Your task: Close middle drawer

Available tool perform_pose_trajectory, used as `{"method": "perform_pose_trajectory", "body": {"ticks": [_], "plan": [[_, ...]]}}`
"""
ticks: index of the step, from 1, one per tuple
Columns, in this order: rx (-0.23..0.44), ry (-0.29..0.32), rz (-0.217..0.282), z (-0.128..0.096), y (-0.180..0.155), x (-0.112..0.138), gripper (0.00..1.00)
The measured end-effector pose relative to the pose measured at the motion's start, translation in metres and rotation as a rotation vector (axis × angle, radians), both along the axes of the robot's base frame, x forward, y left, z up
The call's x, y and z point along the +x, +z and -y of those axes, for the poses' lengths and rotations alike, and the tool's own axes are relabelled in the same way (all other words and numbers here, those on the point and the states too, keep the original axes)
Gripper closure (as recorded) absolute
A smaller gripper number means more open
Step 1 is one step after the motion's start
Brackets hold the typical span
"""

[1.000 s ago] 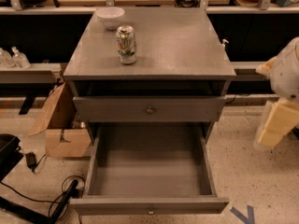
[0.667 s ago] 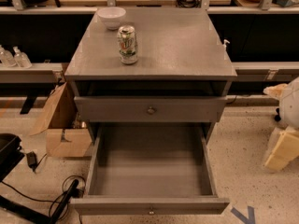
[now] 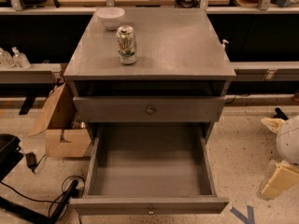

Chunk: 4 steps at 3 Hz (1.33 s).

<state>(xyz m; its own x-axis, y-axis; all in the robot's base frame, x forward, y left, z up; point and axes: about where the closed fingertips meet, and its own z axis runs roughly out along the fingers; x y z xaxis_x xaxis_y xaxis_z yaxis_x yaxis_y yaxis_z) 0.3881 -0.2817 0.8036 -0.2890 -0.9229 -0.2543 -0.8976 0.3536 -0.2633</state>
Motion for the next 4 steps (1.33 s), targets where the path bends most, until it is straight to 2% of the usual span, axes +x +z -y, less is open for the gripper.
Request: {"method": "perform_pose_trajectory", "body": {"ticks": [1, 2, 3, 4], "plan": [[0.055, 0.013, -0.013, -0.014, -0.029, -0.006, 0.02], [0.139, 0.001, -0.051, -0.028, -0.088, -0.027, 0.24], [0.223, -0.019, -0.074, -0.045, -0.154, -0.056, 0.49], [0.293, -0.035, -0.089, -0.06, -0.205, -0.081, 0.71]]}}
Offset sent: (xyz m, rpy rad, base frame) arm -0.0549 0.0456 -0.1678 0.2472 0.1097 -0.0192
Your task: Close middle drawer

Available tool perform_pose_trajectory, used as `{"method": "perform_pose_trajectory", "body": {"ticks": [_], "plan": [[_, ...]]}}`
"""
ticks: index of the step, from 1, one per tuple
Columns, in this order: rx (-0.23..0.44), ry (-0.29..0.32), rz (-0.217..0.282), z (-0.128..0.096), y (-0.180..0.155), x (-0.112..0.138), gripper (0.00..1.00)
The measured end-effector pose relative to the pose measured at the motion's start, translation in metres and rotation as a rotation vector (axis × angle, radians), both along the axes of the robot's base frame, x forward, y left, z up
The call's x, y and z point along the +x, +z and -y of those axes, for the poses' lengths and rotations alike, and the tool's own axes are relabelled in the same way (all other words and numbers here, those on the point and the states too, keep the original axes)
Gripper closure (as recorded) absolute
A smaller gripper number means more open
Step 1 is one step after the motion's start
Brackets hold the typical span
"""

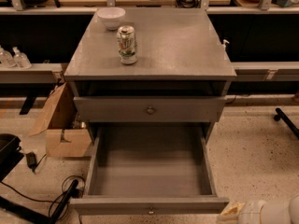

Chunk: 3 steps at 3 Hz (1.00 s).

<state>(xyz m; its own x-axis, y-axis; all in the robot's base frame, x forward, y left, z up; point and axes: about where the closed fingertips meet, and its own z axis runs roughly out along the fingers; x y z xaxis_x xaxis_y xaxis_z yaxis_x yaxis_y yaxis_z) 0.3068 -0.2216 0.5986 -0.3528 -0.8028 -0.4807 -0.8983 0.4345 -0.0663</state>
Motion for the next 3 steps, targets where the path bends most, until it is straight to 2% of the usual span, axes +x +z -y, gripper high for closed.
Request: {"method": "perform_pose_trajectory", "body": {"ticks": [1, 2, 3], "plan": [[0.071, -0.005, -0.015, -0.018, -0.04, -0.021, 0.95], [0.143, 0.02, -0.016, -0.048, -0.075, -0.029, 1.0], [0.221, 0.041, -0.03, -0.075, -0.108, -0.028, 1.0]]}}
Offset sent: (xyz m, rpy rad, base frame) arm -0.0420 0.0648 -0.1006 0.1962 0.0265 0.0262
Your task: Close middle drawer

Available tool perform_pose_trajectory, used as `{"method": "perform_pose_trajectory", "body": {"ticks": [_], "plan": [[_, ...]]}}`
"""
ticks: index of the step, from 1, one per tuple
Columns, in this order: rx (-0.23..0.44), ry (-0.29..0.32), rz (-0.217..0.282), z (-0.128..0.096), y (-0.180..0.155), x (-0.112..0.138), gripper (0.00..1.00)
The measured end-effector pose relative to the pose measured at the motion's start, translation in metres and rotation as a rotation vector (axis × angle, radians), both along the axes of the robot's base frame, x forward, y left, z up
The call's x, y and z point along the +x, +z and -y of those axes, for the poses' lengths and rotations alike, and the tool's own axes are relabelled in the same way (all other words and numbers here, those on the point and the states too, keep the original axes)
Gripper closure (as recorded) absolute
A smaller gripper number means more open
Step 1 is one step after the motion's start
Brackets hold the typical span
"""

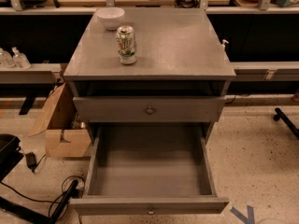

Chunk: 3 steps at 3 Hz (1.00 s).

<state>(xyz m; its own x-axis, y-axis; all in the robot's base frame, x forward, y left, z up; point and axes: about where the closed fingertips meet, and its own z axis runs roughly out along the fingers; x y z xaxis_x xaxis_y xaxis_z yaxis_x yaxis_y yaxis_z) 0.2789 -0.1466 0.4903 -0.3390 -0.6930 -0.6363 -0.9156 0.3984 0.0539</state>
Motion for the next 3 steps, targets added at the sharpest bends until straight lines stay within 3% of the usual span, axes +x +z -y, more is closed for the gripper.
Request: {"method": "perform_pose_trajectory", "body": {"ticks": [1, 3], "plan": [[0.002, 0.01, -0.009, -0.001, -0.009, 0.006, 1.0], [0.037, 0.09, 0.004, 0.006, -0.062, 0.071, 1.0]]}}
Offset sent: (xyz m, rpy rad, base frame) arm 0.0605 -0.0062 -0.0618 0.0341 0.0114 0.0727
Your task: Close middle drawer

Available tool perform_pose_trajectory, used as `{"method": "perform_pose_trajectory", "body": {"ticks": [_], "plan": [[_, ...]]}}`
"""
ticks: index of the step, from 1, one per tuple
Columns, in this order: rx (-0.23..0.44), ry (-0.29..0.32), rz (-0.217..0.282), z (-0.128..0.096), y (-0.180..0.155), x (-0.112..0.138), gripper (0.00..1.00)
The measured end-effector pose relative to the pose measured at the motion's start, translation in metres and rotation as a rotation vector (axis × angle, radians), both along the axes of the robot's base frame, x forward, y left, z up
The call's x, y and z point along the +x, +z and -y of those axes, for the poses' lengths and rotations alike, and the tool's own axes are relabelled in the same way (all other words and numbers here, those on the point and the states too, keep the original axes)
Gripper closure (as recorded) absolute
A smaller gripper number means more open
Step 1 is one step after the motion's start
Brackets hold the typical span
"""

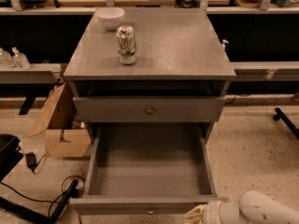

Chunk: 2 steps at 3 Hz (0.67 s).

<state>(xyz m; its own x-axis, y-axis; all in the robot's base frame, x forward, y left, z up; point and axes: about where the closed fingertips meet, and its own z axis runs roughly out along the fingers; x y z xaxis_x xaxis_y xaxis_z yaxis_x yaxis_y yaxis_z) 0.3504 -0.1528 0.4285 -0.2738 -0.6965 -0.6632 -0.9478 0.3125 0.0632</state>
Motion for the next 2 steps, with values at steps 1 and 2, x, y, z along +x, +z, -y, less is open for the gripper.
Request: {"method": "perform_pose_trajectory", "body": {"ticks": [1, 2], "plan": [[0.024, 0.03, 0.015, 0.0029, -0.0177, 0.0382, 1.0], [0.033, 0.042, 0.018, 0.002, -0.0222, 0.0464, 1.0]]}}
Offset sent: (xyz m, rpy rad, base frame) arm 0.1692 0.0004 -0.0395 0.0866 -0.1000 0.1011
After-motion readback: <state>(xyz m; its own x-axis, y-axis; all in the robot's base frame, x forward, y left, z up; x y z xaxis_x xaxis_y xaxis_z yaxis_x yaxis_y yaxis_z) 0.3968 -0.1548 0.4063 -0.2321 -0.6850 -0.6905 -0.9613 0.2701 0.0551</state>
